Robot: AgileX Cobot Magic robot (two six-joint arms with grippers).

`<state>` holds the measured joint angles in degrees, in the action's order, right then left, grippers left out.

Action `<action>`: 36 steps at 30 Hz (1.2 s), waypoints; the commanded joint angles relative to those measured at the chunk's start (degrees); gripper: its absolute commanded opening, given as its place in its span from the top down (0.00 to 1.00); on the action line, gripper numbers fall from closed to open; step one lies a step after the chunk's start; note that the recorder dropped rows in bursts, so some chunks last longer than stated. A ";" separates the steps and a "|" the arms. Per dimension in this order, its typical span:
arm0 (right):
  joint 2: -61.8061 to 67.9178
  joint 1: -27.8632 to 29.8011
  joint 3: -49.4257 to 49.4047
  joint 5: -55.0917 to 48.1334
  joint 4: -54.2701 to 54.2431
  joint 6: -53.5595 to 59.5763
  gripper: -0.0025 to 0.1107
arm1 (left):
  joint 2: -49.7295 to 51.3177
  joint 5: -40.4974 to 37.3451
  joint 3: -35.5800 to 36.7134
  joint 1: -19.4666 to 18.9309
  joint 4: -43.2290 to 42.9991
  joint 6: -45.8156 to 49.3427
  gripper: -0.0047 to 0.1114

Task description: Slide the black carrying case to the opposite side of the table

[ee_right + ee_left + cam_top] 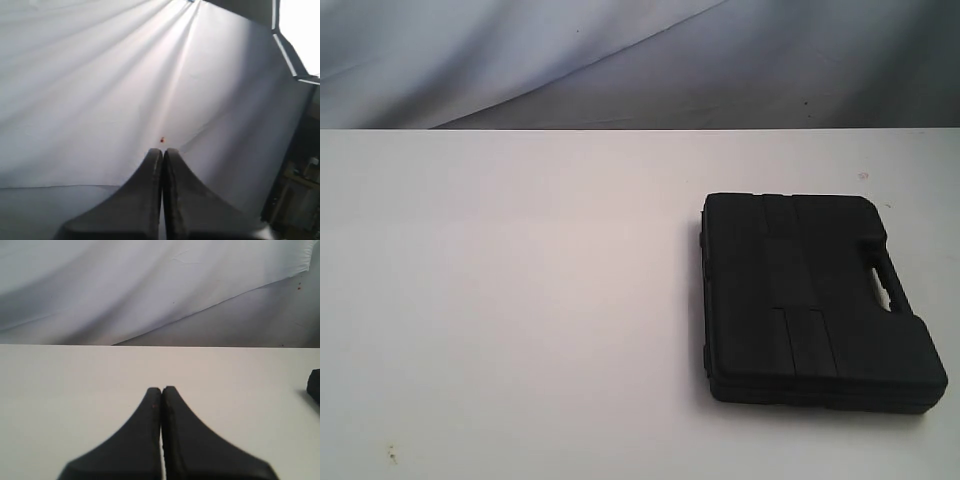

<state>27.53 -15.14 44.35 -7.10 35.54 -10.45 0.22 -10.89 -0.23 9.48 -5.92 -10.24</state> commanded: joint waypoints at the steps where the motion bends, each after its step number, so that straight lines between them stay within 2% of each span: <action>1: -6.51 0.20 -0.23 -6.87 4.16 0.58 0.98 | -0.22 0.03 0.23 0.38 0.25 0.05 0.96; 23: -26.28 0.20 -0.59 -21.89 -4.06 2.95 0.98 | -0.22 0.03 0.23 0.38 0.25 0.05 0.96; 30: -27.53 0.20 -1.98 -27.90 -18.72 13.88 0.98 | -0.22 0.03 0.23 0.38 0.25 0.05 0.96; 32: -27.53 0.20 -3.69 -29.72 -25.83 18.81 0.98 | -0.22 0.03 0.23 0.38 0.25 0.05 0.96; 36: -27.53 0.20 -8.53 -27.53 -35.54 24.53 0.98 | -0.22 0.03 0.23 0.38 0.25 0.05 0.96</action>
<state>0.13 -15.14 38.98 -35.51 6.09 10.05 0.22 -10.89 -0.23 9.48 -5.92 -10.24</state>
